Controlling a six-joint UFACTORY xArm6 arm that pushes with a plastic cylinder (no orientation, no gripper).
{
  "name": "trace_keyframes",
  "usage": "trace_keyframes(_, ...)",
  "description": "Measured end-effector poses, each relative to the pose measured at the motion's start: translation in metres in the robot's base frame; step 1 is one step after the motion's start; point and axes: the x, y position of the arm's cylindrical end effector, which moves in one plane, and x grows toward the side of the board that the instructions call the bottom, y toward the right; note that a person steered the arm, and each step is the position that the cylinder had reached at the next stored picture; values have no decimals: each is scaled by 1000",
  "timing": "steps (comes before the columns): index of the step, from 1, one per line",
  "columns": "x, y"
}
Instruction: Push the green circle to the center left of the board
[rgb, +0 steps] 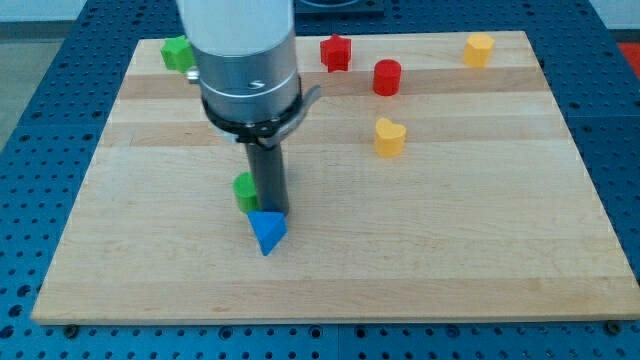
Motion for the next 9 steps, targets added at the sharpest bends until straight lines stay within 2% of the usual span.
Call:
trace_keyframes(4,-51,-65)
trace_keyframes(7,-98,-71)
trace_keyframes(9,-110,-76)
